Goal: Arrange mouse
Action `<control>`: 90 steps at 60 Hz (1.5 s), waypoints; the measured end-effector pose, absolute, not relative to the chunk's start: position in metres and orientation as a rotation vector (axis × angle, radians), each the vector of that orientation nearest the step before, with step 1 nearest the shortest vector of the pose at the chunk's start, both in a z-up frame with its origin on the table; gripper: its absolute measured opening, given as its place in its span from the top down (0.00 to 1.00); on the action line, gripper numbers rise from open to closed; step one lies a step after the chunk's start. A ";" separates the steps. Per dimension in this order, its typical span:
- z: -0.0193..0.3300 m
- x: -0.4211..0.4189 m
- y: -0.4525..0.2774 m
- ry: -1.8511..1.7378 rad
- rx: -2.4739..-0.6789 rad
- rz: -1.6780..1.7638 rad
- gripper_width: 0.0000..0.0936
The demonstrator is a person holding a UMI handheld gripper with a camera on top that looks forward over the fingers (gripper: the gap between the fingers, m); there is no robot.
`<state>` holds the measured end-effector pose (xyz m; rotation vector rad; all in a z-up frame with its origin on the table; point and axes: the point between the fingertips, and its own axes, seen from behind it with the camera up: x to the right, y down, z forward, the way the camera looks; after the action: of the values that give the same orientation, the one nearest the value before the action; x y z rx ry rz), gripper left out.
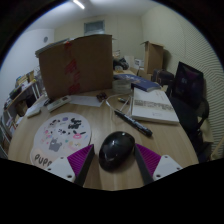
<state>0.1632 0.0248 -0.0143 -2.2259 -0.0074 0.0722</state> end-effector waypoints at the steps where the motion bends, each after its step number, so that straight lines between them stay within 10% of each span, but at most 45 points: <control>1: -0.015 0.163 0.028 -0.006 -2.229 0.066 0.12; 11: -0.017 0.158 0.050 -0.007 -2.251 0.030 0.12; 15: -0.017 0.161 0.054 0.021 -2.245 0.026 0.40; 27: -0.014 0.169 0.048 0.114 -2.211 0.004 0.55; 45: 0.137 0.050 0.079 -0.083 -1.940 0.055 0.57; 60: 0.030 -0.042 0.099 -0.260 -2.123 0.112 0.58; 70: -0.009 -0.036 0.096 -0.249 -2.207 0.136 0.55; 86: 0.002 -0.040 0.080 -0.214 -2.197 0.281 0.06; 90: 0.016 -0.032 0.066 -0.208 -2.163 0.291 0.11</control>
<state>-0.0320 0.0664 0.0158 -2.1627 -0.2076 0.2905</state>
